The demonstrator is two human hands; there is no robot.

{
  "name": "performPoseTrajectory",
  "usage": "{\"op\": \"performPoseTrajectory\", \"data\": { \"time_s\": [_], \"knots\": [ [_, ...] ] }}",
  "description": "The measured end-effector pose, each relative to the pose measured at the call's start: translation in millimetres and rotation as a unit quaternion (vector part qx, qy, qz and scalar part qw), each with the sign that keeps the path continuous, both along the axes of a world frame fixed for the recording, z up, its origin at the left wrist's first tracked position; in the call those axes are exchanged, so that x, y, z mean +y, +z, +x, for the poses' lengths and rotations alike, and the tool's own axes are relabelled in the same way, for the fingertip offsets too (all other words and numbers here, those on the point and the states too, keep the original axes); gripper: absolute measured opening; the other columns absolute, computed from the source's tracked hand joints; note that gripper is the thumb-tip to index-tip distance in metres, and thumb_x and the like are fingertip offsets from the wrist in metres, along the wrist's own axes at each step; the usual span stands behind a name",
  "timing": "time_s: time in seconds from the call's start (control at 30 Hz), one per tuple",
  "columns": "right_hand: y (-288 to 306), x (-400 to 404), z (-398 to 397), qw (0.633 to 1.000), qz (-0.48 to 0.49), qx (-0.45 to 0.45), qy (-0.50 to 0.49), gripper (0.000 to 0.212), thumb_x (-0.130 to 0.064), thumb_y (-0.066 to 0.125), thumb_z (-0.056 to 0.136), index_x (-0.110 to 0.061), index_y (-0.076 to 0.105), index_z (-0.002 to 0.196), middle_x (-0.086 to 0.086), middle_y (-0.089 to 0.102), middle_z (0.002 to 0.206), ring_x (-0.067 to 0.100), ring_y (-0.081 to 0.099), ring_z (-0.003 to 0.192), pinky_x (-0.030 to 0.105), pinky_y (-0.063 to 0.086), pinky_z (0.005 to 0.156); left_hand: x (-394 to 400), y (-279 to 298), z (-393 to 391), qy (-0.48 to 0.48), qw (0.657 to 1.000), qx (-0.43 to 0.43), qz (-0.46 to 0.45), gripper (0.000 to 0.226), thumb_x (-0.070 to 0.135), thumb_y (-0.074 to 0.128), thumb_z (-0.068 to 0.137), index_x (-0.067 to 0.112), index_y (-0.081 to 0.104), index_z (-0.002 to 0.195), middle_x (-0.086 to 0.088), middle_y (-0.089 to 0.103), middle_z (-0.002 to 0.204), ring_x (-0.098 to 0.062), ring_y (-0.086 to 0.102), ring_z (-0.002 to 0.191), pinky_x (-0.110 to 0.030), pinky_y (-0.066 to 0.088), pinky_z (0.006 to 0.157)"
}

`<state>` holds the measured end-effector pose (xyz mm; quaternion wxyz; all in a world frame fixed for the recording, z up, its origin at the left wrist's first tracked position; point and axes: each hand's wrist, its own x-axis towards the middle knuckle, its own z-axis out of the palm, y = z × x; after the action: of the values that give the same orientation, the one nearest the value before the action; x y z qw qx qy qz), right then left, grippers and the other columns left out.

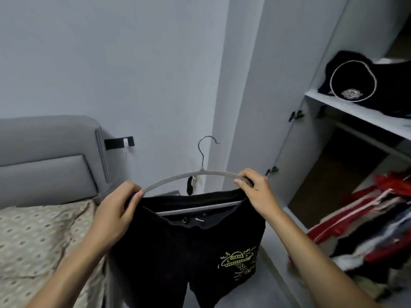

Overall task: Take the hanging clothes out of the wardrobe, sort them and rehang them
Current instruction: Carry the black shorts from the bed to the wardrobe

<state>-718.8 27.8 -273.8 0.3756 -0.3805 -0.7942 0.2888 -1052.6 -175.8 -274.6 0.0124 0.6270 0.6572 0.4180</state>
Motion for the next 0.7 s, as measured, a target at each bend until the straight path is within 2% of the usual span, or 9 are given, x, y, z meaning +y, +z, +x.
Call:
{"op": "performPoseTrajectory", "data": {
  "time_s": [0.1,0.23,0.4,0.57,0.7],
  "knots": [
    [4,26,31,0.998,0.01,-0.006,-0.055,0.022,-0.017,0.07,0.099,-0.021,0.059,0.08,-0.011,0.05,0.075,0.009,0.049,0.072,0.029,0.036,0.069,66,0,12,-0.062,0.998,0.0,-0.009,0.02,0.045,0.047,0.104,0.034,0.048,0.086,0.012,0.053,0.081,-0.01,0.056,0.072,-0.039,0.047,0.065],
    [6,58,75,0.99,0.035,-0.018,-0.136,0.018,-0.017,0.071,0.098,-0.019,0.062,0.083,-0.008,0.054,0.079,0.014,0.053,0.079,0.032,0.039,0.073,143,-1,36,-0.14,0.99,-0.006,-0.026,0.028,0.055,0.044,0.103,0.033,0.052,0.087,0.011,0.057,0.08,-0.01,0.058,0.072,-0.04,0.049,0.067],
    [5,99,128,0.976,0.04,-0.02,-0.214,0.018,-0.021,0.071,0.098,-0.017,0.064,0.082,-0.007,0.055,0.079,0.015,0.051,0.082,0.03,0.038,0.073,228,3,82,-0.208,0.977,0.013,-0.039,0.032,0.058,0.042,0.102,0.032,0.051,0.087,0.011,0.057,0.077,-0.011,0.057,0.07,-0.038,0.049,0.064],
    [3,159,170,0.964,0.044,-0.001,-0.263,0.024,-0.029,0.075,0.094,-0.015,0.065,0.078,-0.002,0.055,0.076,0.018,0.049,0.081,0.029,0.039,0.071,309,0,132,-0.228,0.971,0.054,-0.046,0.037,0.061,0.039,0.103,0.031,0.044,0.082,0.009,0.052,0.071,-0.01,0.054,0.067,-0.034,0.045,0.061],
    [-1,207,197,0.957,0.026,0.002,-0.288,0.027,-0.035,0.077,0.091,-0.016,0.065,0.076,-0.002,0.054,0.074,0.018,0.049,0.08,0.032,0.04,0.07,359,3,169,-0.223,0.971,0.063,-0.05,0.036,0.052,0.044,0.106,0.028,0.04,0.079,0.008,0.05,0.066,-0.008,0.053,0.066,-0.034,0.043,0.059]
  ]
}}
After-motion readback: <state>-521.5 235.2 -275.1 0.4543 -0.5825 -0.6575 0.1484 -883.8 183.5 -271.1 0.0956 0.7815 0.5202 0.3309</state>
